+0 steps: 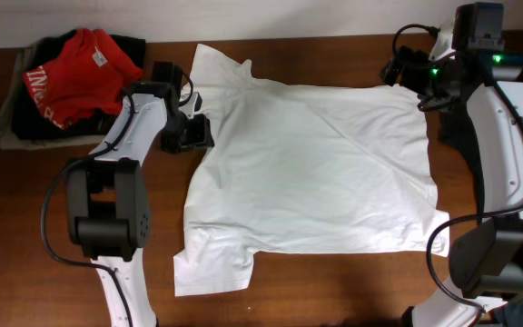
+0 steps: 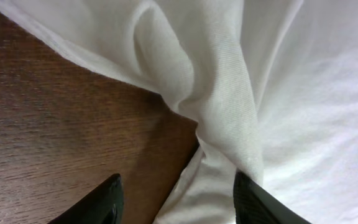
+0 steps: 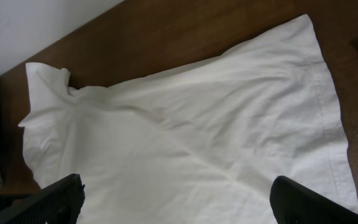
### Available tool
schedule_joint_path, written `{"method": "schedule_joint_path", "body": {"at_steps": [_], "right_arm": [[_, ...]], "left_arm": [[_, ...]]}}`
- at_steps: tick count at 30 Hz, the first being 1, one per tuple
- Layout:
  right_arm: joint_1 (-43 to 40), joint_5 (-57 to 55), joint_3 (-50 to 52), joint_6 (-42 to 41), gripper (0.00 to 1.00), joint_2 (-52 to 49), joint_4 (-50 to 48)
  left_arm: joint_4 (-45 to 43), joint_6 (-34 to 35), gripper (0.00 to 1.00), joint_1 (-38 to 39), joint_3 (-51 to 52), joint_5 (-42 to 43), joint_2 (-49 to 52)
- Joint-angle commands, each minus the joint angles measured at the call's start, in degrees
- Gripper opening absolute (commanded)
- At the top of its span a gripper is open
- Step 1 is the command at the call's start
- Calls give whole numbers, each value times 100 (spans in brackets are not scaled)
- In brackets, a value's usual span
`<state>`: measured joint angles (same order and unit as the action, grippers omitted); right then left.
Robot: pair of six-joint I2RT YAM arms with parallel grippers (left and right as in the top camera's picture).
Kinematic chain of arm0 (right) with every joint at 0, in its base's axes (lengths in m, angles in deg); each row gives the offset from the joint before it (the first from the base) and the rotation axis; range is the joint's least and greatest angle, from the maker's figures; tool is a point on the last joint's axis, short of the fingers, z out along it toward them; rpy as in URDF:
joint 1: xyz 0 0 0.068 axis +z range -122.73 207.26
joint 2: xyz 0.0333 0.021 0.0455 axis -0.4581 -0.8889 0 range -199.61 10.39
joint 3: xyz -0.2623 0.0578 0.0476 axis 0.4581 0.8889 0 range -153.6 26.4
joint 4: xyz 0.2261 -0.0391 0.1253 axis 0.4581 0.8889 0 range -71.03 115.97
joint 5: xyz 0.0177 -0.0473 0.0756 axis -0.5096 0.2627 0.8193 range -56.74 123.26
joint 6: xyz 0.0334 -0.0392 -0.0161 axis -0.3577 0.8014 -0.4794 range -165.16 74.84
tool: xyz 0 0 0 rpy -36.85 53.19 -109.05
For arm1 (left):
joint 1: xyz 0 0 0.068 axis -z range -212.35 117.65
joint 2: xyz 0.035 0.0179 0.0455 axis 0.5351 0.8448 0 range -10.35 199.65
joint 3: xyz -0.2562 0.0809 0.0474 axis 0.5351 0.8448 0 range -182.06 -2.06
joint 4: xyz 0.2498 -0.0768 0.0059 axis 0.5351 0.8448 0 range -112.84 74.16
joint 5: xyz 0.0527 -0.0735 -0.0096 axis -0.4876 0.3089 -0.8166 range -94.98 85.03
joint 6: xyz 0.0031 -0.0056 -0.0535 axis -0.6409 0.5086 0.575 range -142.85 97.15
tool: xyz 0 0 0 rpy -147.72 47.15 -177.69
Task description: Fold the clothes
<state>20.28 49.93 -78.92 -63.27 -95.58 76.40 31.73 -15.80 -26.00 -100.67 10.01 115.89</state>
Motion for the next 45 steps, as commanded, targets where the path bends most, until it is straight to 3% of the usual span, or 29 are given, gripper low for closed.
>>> {"method": "schedule_joint_path", "body": {"at_steps": [1, 13, 21, 25, 31, 33, 43, 45], "right_arm": [[-17, 70, 26, -39, 99, -26, 2], [-17, 70, 26, -39, 99, -26, 2], [-17, 70, 26, -39, 99, -26, 2], [-17, 70, 26, -39, 99, -26, 2], [-17, 70, 26, -39, 99, -26, 2], [-17, 70, 26, -37, 99, -26, 2], [-17, 70, 26, -37, 99, -26, 2], [-17, 70, 26, -39, 99, -26, 2]], "left_arm": [[-13, -111, 57, 31, -72, 74, 367], [-531, 66, 56, 129, -72, 68, 529], [-610, 199, 51, 181, -72, -435, 529], [-610, 275, 42, 271, -72, -931, 529], [-616, 278, 7, 352, -72, -1032, 529], [-616, 275, 1, 363, -72, -1032, 529], [-551, 389, 1, 367, -116, -925, 518], [-531, 385, 15, 367, -142, -691, 514]]}}
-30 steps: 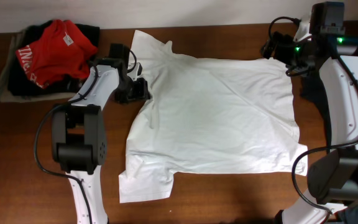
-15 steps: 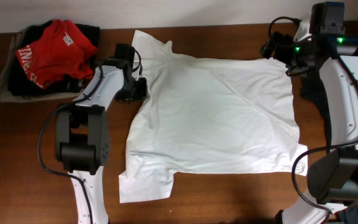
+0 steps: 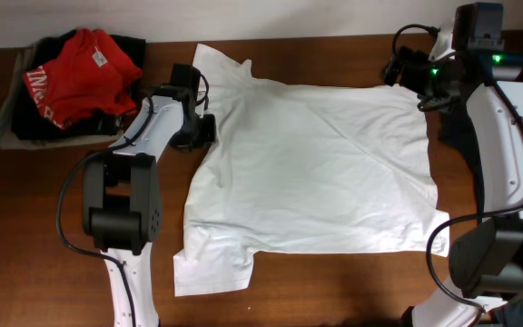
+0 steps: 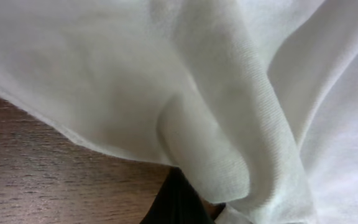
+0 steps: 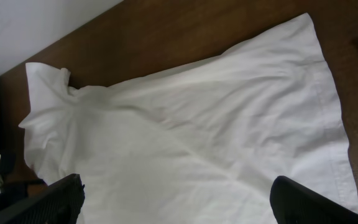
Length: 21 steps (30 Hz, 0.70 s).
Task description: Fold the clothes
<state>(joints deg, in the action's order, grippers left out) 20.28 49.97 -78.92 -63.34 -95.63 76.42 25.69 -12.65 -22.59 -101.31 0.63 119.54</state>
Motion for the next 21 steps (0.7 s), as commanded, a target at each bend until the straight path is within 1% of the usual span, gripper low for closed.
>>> {"method": "schedule_joint_path", "body": {"at_steps": [1, 2, 4, 6, 8, 13, 17, 21], "right_arm": [[-17, 66, 26, -31, 99, -22, 0], [-17, 66, 26, -31, 99, -22, 0], [-17, 66, 26, -31, 98, -22, 0], [-17, 66, 26, -33, 99, -22, 0], [-17, 66, 26, -33, 99, -22, 0], [-17, 66, 24, -33, 99, -22, 0], [-17, 66, 26, -33, 99, -22, 0], [-17, 66, 26, -31, 99, -22, 0]], "left_arm": [[72, 68, 30, 26, -83, 407, 146], [70, 68, 40, 26, -83, 621, 146], [72, 59, 47, 26, -83, 960, 146], [72, -98, 49, 26, -83, 1421, 146], [74, -236, 49, 26, -83, 1781, 146], [87, -236, 49, 11, -83, 1867, 146], [98, -234, 42, -63, -83, 1888, 146], [81, -236, 41, -164, -83, 2124, 146]]}}
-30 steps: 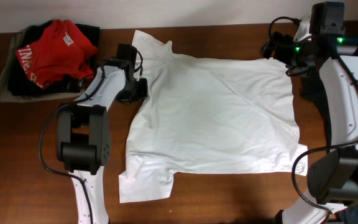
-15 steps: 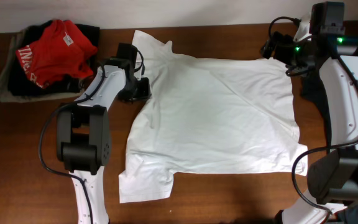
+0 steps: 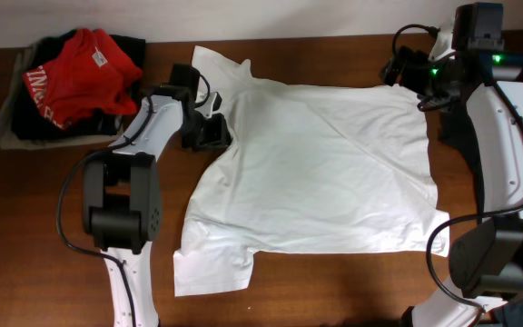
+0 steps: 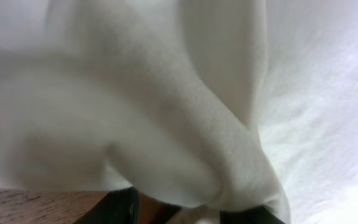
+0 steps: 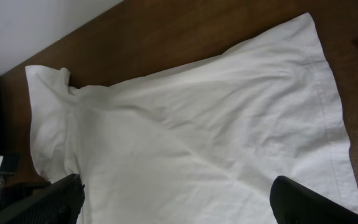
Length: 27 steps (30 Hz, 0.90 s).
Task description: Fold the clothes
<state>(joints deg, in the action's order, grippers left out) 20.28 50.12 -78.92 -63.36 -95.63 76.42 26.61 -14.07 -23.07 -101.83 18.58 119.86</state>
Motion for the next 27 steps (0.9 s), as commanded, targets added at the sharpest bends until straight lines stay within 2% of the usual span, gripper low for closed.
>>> {"method": "schedule_joint_path", "body": {"at_steps": [1, 5, 8, 11, 14, 16, 17, 21, 27], "right_arm": [[-17, 50, 26, -28, 99, -22, 0], [-17, 50, 26, -28, 99, -22, 0], [-17, 50, 26, -31, 99, -22, 0], [-17, 50, 26, -28, 99, -22, 0], [-17, 50, 26, -31, 98, -22, 0], [-15, 50, 26, -31, 99, -22, 0], [-17, 50, 26, -31, 99, -22, 0], [-17, 50, 26, -31, 99, -22, 0], [-17, 50, 26, -28, 99, -22, 0]], "left_arm": [[-22, -96, 41, -127, -33, 367, 114], [-63, -96, 40, -131, -31, 391, 114], [-61, -195, 30, -131, -31, 588, 114], [-59, -422, 26, -131, -31, 1001, 114], [-59, -634, 27, -131, -31, 1436, 114], [-59, -719, 36, -131, -31, 1685, 114], [-61, -721, 36, -131, -31, 1749, 114], [-85, -737, 41, -131, -31, 1757, 114], [-208, -734, 42, -105, -28, 1718, 116]]}}
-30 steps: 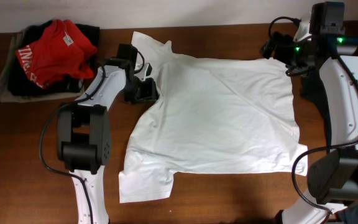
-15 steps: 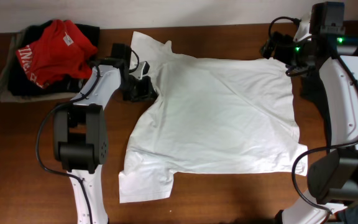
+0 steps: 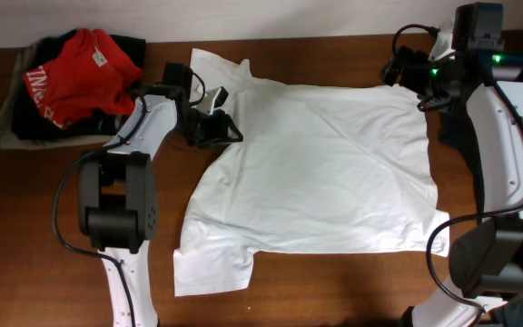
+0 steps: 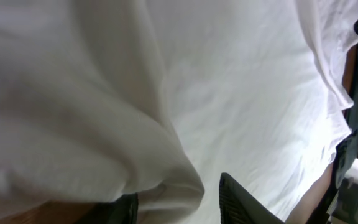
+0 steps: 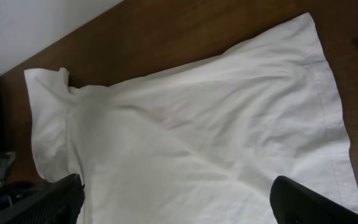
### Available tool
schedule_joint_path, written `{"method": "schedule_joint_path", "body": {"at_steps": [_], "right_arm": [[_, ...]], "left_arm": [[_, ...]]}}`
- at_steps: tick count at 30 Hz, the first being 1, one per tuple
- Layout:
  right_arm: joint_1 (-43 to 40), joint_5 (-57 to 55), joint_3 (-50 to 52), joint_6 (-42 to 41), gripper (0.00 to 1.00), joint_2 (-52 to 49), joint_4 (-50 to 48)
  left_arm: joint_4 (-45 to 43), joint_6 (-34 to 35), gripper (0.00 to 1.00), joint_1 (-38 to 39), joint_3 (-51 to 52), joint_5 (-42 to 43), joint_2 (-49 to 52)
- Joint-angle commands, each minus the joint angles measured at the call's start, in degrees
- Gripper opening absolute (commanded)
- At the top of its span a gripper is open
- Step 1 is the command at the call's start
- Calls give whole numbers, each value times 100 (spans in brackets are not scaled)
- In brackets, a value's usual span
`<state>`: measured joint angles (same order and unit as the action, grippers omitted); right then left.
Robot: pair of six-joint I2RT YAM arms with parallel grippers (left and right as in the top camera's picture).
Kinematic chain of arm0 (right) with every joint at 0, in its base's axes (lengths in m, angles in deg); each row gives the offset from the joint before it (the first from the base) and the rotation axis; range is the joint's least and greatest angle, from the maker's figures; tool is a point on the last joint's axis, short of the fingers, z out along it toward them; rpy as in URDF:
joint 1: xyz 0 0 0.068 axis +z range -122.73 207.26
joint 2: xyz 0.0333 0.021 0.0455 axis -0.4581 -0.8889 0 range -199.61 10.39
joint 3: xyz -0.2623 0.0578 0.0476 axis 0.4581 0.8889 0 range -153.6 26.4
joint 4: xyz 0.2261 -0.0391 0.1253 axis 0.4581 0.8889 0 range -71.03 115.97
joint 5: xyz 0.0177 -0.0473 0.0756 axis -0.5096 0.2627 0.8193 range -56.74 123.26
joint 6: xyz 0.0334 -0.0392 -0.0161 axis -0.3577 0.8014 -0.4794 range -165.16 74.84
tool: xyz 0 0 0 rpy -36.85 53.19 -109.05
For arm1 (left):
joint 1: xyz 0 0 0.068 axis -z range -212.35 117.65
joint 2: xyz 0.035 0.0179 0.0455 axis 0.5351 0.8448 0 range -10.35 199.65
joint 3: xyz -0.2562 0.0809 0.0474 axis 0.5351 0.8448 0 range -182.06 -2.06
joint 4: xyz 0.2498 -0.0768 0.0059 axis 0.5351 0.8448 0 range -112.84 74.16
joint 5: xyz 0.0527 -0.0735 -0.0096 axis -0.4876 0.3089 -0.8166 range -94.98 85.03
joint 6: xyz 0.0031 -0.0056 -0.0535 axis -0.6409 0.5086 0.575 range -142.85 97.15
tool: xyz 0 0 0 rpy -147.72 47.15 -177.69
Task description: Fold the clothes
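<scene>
A white T-shirt [image 3: 316,173] lies spread flat on the brown table, collar end to the left. My left gripper [image 3: 214,129] sits at the shirt's left edge below the upper sleeve. In the left wrist view its fingers [image 4: 241,202] stand apart on either side of a bunched fold of the shirt [image 4: 166,162], and cloth drapes over the left finger. The gripper [image 4: 179,208] is open around that fold. My right gripper [image 3: 405,71] hangs high over the shirt's upper right corner. In the right wrist view it [image 5: 176,199] is wide open above the shirt [image 5: 197,124] with nothing in it.
A pile of red and dark clothes [image 3: 71,77] lies at the table's upper left, close to the left arm. Bare table [image 3: 334,291] runs along the front, below the shirt's hem and lower sleeve [image 3: 212,268].
My left gripper has shifted a little right into the shirt. The shirt's left edge has bunched rightward with it, and the fingers stand somewhat closer together. The right arm has not moved.
My left gripper first stood open on bare table just left of the shirt's edge. Then it was up against the upper sleeve, with cloth over its fingers. It has since gone further right, crowding the left edge inward. The right gripper stayed open and raised throughout.
</scene>
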<state>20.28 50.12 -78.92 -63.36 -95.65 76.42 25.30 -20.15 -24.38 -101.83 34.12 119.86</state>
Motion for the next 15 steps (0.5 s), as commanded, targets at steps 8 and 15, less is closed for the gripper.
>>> {"method": "schedule_joint_path", "body": {"at_steps": [8, 15], "right_arm": [[-17, 50, 26, -31, 99, -20, 0], [-17, 50, 26, -28, 99, -20, 0]], "left_arm": [[-186, -127, 41, 28, -26, 157, 116], [-103, 31, 11, -66, -26, -138, 114]]}}
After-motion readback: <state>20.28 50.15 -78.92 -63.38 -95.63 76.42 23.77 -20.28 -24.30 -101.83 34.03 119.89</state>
